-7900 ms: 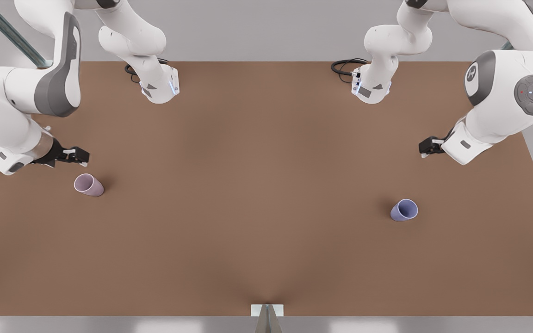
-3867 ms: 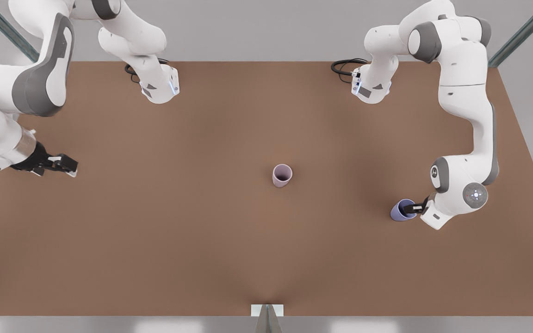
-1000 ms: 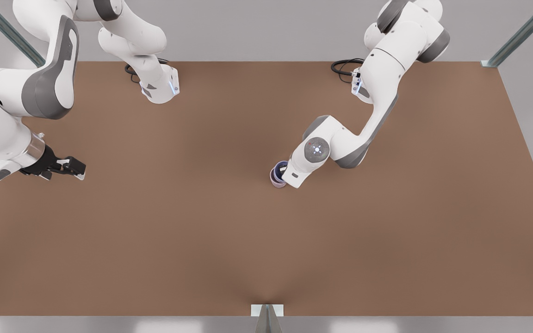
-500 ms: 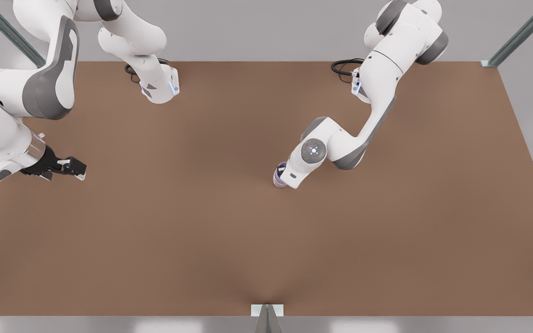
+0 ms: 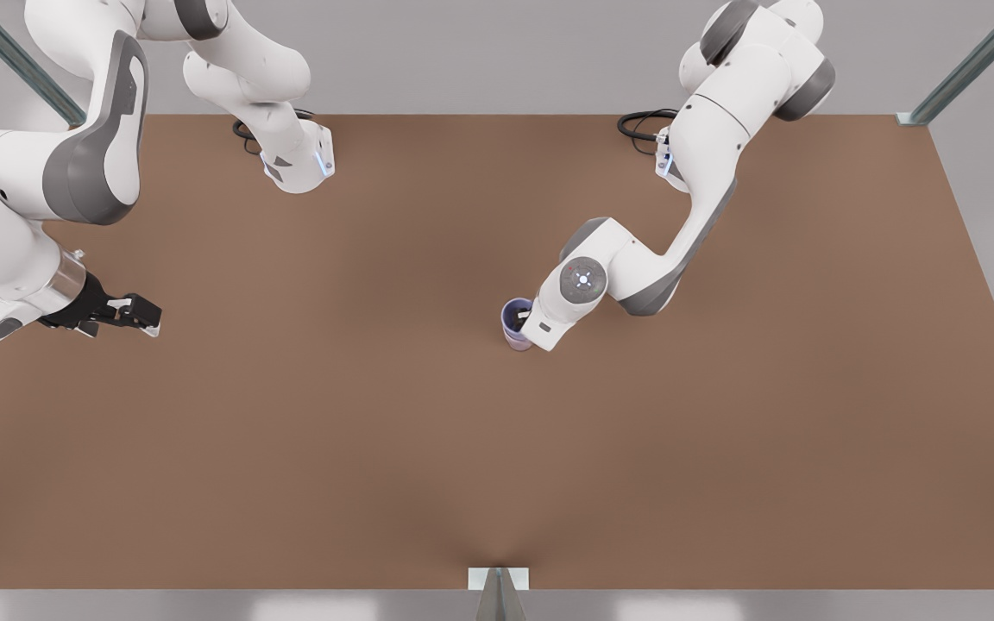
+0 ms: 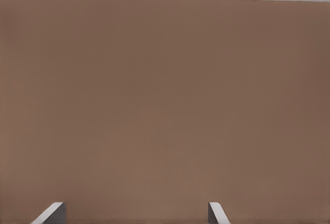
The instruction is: Stack the cups, with the pink cup at the bottom and the purple cup at the top
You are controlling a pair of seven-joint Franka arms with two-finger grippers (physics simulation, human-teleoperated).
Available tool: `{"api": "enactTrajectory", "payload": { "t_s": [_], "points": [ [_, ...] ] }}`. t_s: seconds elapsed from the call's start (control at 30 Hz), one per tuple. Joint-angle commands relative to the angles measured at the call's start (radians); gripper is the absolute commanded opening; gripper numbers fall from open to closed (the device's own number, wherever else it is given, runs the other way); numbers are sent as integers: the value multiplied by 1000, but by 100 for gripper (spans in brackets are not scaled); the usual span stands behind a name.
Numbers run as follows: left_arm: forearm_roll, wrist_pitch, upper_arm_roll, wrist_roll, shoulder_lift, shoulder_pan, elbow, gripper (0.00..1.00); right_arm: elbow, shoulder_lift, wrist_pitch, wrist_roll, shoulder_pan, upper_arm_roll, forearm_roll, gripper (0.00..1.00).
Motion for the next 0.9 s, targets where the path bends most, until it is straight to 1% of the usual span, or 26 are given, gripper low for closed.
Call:
{"api": "enactTrajectory", "payload": {
  "t_s": [0.0,0.3,0.33,0.37,0.4,0.47,0.53,0.6,0.63,0.67,0.73,0.8,0.87],
  "points": [
    [1,-2,0,-2,0,0,0,87,0,0,0,1,0,0,0,100],
    [1,-15,-2,-17,-28,0,2,88,0,0,0,1,0,0,0,100],
    [2,-44,1,-14,-49,2,3,100,0,0,0,1,0,0,0,100],
    [22,-83,18,-5,-71,5,20,100,0,0,0,1,0,0,0,100],
    [22,-167,52,78,-72,5,78,100,0,0,0,1,0,0,0,100],
    [21,-299,155,282,-78,6,160,100,0,0,0,1,0,0,0,100],
    [21,-344,281,486,-124,6,161,100,0,0,0,-1,0,0,0,100],
    [22,-393,368,560,-184,8,166,100,0,0,0,1,0,0,0,100],
    [22,-454,405,560,-201,11,225,100,0,0,0,1,0,0,0,100],
    [24,-469,396,554,-230,54,235,100,0,0,0,-1,0,0,0,100],
    [48,-466,379,561,-290,84,227,100,0,0,0,-1,0,0,0,100],
    [54,-459,388,597,-330,84,179,100,0,0,0,-1,0,0,0,100],
    [54,-457,391,597,-338,84,175,100,0,0,0,1,0,0,0,100]
  ]
}}
